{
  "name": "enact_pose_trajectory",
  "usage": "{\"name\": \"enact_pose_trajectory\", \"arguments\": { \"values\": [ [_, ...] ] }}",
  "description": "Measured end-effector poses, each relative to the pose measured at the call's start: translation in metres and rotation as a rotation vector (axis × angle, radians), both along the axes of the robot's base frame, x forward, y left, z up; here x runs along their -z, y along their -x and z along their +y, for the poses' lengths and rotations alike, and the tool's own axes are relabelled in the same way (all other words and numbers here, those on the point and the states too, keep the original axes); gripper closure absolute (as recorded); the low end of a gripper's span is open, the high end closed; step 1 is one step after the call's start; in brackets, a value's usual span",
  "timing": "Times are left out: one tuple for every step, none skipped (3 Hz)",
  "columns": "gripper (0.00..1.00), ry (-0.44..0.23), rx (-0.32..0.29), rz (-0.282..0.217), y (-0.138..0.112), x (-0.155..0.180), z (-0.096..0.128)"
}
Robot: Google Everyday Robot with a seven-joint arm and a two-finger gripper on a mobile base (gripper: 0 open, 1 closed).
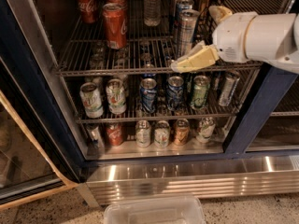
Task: Pick redbull can from top shelf of fridge
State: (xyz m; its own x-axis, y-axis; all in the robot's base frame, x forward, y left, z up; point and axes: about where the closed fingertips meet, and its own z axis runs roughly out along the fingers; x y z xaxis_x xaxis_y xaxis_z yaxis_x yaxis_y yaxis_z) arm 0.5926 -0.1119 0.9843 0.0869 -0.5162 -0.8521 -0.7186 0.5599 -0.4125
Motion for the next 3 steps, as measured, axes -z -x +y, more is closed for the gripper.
{"name": "enact_pose_trajectory", "arguments": {
  "values": [
    [0.0, -0.084, 0.017, -0.043, -0.008, 0.006, 0.008],
    [0.0, -0.19, 0.091, -0.109, -0.016, 0.009, 0.006],
    [0.0, -0.27, 0.183, -0.173, -0.022, 0.008, 0.0]
  ]
}}
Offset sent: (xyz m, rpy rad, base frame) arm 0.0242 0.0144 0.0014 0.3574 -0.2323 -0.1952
